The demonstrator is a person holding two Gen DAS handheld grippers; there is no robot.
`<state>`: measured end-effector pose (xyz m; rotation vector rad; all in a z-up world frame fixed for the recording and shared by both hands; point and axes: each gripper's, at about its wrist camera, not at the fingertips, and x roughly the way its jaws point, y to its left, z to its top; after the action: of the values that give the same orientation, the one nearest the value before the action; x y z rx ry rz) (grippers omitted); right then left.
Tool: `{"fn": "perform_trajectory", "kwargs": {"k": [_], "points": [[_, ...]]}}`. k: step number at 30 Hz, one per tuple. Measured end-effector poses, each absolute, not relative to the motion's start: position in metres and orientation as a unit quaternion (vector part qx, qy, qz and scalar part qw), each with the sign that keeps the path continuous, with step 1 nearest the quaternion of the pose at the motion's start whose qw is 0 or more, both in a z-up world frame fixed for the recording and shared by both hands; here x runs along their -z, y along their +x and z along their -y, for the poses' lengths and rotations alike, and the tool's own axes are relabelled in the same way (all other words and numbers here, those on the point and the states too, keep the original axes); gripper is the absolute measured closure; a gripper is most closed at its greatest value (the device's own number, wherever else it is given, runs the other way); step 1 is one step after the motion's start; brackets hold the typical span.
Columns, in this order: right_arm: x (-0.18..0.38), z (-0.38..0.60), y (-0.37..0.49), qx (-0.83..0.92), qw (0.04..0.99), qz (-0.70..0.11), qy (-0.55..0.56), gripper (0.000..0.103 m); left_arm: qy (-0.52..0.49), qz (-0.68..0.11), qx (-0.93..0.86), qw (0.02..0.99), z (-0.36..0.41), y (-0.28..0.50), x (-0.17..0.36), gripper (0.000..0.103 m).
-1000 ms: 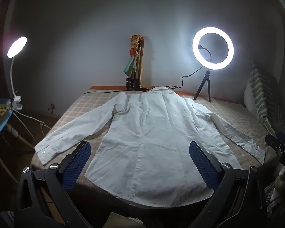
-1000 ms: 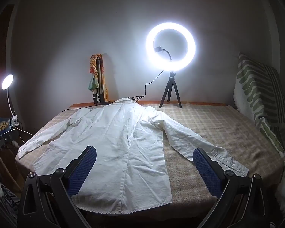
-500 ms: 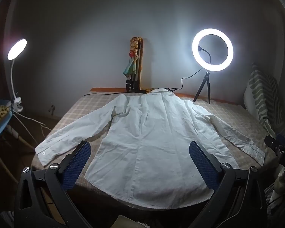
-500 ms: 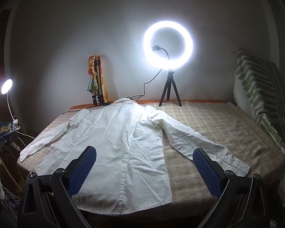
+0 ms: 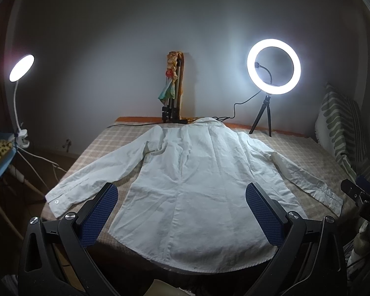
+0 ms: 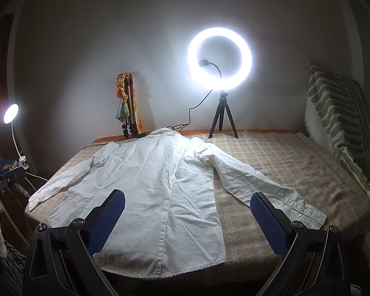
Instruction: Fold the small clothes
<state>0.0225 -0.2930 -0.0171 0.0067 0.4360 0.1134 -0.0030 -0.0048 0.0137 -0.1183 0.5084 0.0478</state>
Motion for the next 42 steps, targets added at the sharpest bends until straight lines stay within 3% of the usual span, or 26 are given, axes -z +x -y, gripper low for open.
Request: {"fn": "perform_trajectory", "kwargs": {"k": [42], "points": [[0.0182, 0.2909, 0.0199, -0.067, 0.973, -0.22, 0.01, 0.0, -0.058, -0.253, -0.029, 0.965, 0.0032, -0.0023, -0.0137, 0.0]]}}
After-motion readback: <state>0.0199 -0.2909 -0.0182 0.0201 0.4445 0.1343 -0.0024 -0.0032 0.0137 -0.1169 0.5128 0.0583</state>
